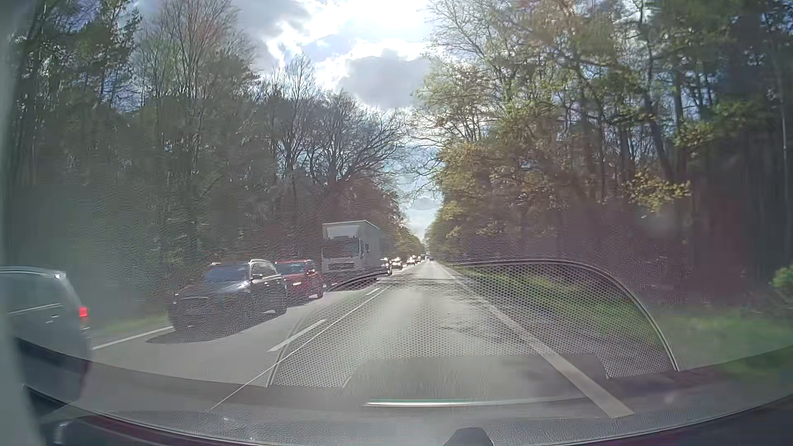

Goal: Follow the waypoints while adhering to traffic rules and regulations

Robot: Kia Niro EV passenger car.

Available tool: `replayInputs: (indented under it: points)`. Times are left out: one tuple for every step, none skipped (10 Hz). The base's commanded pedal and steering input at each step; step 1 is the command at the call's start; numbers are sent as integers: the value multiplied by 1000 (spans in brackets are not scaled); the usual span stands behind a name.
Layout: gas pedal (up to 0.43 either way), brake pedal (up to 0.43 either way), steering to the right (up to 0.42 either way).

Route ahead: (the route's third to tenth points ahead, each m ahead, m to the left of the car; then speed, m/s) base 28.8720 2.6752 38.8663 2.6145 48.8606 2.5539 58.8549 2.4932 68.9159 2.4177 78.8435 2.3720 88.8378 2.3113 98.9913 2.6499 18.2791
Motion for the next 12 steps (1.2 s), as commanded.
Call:
replayInputs:
  points:
    - [79,0,-3]
    - [79,0,-3]
    - [79,0,-2]
    - [79,0,-3]
    - [79,0,-2]
    - [79,0,-3]
    - [79,0,-2]
    - [79,0,-3]
    - [79,0,-2]
    - [79,0,-2]
    - [79,0,-2]
    - [79,0,-2]
